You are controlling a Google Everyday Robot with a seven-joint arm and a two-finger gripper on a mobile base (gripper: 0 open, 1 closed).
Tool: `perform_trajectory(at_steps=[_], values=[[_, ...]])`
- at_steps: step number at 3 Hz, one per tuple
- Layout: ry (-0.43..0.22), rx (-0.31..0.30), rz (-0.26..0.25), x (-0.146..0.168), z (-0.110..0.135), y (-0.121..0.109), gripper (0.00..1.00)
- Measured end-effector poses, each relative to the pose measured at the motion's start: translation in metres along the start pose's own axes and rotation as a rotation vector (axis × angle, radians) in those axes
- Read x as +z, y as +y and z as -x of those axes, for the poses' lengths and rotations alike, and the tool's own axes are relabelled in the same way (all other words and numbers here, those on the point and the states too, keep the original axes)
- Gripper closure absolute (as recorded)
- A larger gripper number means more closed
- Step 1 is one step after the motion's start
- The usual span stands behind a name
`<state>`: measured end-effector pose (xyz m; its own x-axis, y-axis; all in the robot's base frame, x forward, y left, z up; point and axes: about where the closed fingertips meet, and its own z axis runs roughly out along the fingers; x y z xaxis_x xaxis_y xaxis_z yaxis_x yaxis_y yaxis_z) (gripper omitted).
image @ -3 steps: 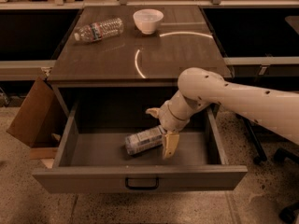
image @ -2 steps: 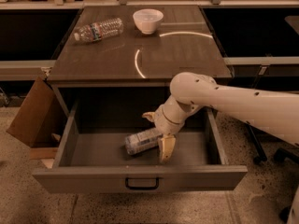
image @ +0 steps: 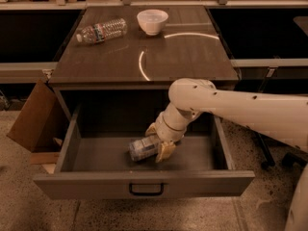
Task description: Pick blue plastic bottle from top drawer and place on counter
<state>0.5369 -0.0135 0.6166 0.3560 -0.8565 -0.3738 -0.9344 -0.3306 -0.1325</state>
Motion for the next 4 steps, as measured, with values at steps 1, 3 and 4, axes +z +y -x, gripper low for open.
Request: perform_trajectory(at_steps=[1, 3, 4], values=[[0.008, -0.013, 0.013, 0.001, 0.002, 0.001, 0.61], [-0.024, 0.015, -0.044, -0.04, -0.004, 0.004, 1.0], [-0.041, 0.052, -0.136, -0.103, -0.018, 0.003, 1.0]])
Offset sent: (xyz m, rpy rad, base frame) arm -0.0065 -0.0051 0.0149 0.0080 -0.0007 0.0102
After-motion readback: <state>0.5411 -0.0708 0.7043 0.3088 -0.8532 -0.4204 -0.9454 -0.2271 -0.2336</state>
